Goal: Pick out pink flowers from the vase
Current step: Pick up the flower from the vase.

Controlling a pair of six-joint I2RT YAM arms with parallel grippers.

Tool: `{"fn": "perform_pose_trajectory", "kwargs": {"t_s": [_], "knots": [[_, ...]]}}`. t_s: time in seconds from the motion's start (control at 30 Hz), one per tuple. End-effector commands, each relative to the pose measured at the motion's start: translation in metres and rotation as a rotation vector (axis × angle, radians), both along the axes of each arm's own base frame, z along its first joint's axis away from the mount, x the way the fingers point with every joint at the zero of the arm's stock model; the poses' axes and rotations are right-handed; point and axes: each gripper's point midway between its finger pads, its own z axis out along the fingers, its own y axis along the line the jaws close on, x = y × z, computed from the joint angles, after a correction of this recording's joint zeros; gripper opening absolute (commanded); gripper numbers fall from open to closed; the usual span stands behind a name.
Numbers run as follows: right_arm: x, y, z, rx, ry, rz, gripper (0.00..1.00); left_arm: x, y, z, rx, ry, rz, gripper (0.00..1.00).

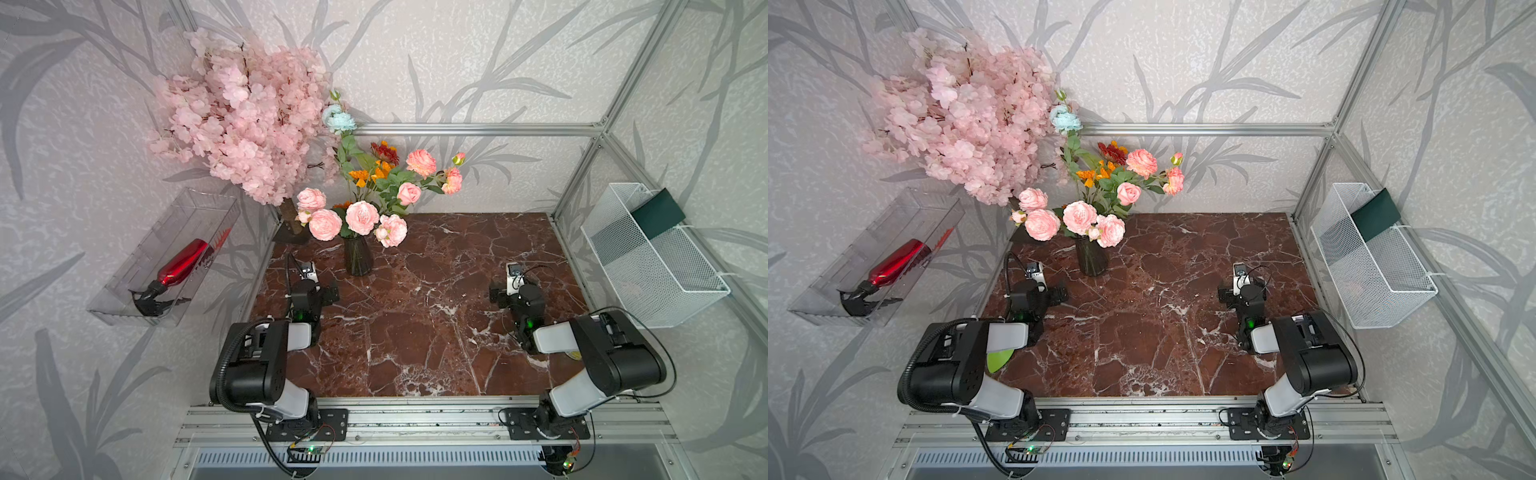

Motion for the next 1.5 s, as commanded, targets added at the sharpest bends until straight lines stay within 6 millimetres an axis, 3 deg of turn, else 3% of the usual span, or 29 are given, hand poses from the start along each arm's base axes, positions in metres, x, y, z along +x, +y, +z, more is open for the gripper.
{"fn": "perform_pose_trajectory", "kwargs": {"t_s": [0.0, 0.63, 0.7, 0.77, 0.9, 1.1, 1.2, 1.33, 1.47], "knots": [[0.006, 0.004, 0.007, 0.003, -0.029, 0.011, 0.99, 0.009, 0.001, 0.012, 0.021, -0.04, -0.002, 0.99], [-0.001, 0.001, 0.013, 0.007, -0.079, 0.006, 0.99, 0.009, 0.001, 0.013, 0.02, -0.043, -0.003, 0.99], [-0.008, 0.003, 0.021, 0.015, -0.115, 0.018, 0.99, 0.008, 0.009, 0.026, 0.035, -0.09, 0.048, 0.97], [-0.015, 0.01, 0.033, 0.011, -0.14, 0.071, 0.99, -0.001, 0.02, 0.037, 0.035, -0.063, 0.12, 0.97], [-0.023, 0.024, 0.059, 0.007, -0.121, 0.138, 0.99, -0.014, 0.023, 0.076, -0.022, -0.111, 0.172, 0.95], [-0.036, 0.052, 0.105, 0.101, -0.134, 0.284, 0.99, -0.022, 0.0, 0.112, -0.085, -0.152, 0.116, 0.92], [-0.042, 0.067, 0.112, 0.139, -0.097, 0.324, 0.99, -0.025, -0.018, 0.124, -0.089, -0.143, 0.061, 0.91], [-0.056, 0.104, 0.113, 0.172, -0.085, 0.433, 0.99, -0.03, -0.045, 0.138, -0.063, -0.141, -0.034, 0.87], [-0.077, 0.153, 0.123, 0.201, -0.119, 0.572, 0.99, -0.038, -0.061, 0.146, -0.034, -0.214, -0.098, 0.76]]}}
